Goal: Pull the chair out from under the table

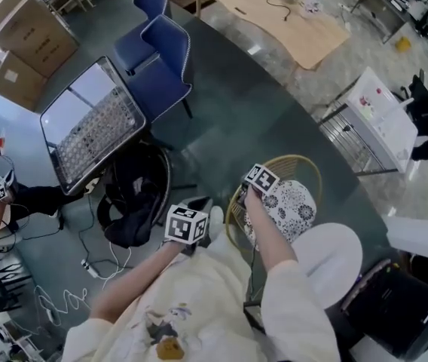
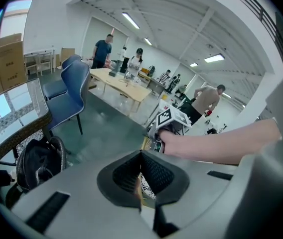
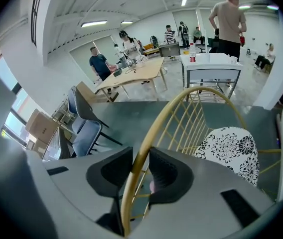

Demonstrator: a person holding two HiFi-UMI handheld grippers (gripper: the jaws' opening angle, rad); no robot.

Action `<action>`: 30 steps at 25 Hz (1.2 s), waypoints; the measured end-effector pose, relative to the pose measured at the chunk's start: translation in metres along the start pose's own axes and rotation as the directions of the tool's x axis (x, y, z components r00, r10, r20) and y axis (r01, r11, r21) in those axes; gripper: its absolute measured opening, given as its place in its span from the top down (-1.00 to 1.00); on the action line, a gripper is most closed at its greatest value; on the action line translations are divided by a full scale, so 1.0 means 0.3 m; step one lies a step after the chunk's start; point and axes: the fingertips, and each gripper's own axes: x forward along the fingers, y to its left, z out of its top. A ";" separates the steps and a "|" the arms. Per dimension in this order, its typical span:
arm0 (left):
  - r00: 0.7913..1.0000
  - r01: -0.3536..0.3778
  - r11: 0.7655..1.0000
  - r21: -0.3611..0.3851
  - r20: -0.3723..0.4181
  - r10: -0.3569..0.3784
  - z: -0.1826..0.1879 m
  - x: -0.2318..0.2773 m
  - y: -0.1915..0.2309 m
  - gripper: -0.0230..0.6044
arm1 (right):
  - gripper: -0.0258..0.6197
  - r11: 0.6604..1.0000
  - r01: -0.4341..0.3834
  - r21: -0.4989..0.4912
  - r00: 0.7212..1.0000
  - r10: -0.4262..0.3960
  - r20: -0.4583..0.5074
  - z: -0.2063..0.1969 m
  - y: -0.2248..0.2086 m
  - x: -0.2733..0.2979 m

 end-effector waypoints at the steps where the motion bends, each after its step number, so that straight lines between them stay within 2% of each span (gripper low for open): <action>1: 1.000 0.003 1.000 -0.013 -0.006 -0.004 -0.004 0.010 0.008 0.92 | 0.63 1.000 0.004 0.006 1.000 -0.004 -0.003 0.000 0.000 0.002; 4: 1.000 -0.005 0.999 -0.041 -0.021 0.004 -0.027 0.020 0.038 0.92 | 0.63 1.000 0.017 0.020 1.000 -0.017 -0.018 -0.010 -0.001 0.004; 12: 1.000 -0.018 0.998 -0.055 -0.023 0.017 -0.047 0.021 0.053 0.92 | 0.63 1.000 0.029 0.000 0.999 -0.029 -0.040 -0.010 0.000 0.008; 18: 1.000 -0.018 0.999 -0.051 -0.008 0.017 -0.033 0.016 0.051 0.92 | 0.65 0.999 -0.004 0.048 0.998 0.007 -0.067 -0.024 0.053 0.022; 30: 0.998 -0.052 0.995 -0.087 0.021 0.054 0.012 0.018 0.115 0.92 | 0.66 0.999 -0.039 0.033 0.994 0.042 -0.096 -0.007 0.169 0.089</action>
